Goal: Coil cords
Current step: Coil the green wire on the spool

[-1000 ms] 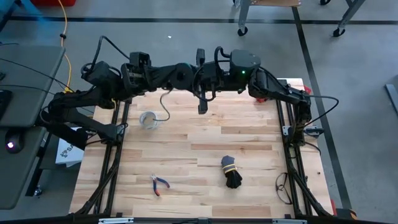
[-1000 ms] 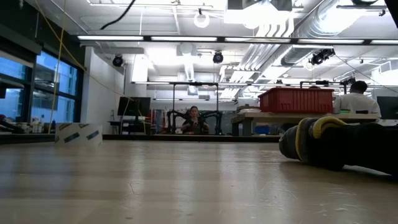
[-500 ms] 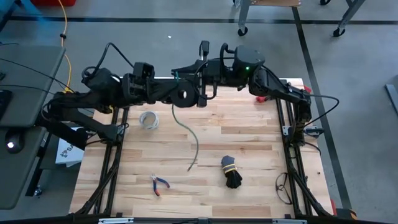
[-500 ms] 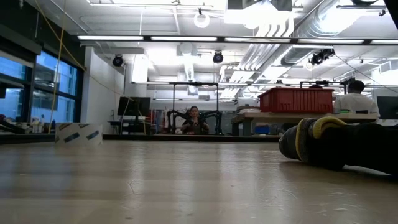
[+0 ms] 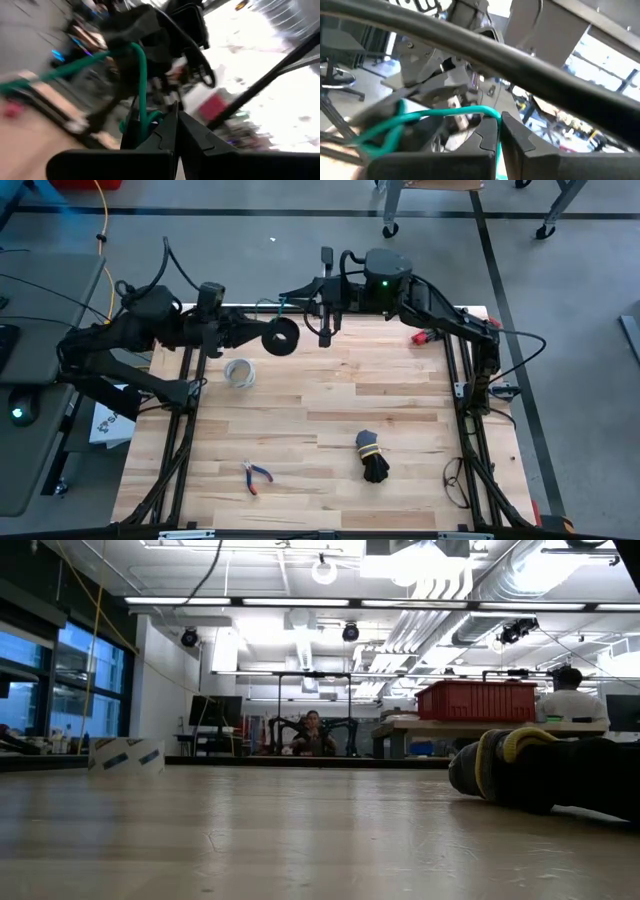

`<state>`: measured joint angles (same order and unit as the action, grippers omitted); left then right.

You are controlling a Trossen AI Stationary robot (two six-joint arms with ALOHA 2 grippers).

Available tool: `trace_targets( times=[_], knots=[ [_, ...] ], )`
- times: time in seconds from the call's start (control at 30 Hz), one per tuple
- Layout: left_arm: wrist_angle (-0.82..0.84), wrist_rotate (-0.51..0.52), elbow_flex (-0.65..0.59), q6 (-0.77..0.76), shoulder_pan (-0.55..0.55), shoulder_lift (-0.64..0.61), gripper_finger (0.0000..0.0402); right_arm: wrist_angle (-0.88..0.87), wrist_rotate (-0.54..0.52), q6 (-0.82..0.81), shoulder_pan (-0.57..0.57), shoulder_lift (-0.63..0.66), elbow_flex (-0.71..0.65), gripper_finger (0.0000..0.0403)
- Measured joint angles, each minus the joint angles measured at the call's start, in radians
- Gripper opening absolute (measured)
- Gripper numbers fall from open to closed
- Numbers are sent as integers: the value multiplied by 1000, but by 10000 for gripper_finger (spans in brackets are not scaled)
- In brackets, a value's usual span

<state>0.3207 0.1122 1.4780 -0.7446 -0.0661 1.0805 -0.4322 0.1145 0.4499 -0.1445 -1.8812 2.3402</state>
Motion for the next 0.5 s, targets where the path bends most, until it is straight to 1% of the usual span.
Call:
trace_targets(
  times=[0.13,0.23,0.33,0.5],
  knots=[
    [63,96,0,217,7,-20,0,-36,-21,-4,-3,4,0,1],
    [62,169,-1,403,7,-20,0,-63,-26,-17,-6,9,0,1],
    [46,200,-2,548,7,-19,0,-91,-27,-50,-6,11,1,1],
    [-10,214,-3,717,7,-19,0,-119,-22,-101,-7,13,3,1]
  ],
)
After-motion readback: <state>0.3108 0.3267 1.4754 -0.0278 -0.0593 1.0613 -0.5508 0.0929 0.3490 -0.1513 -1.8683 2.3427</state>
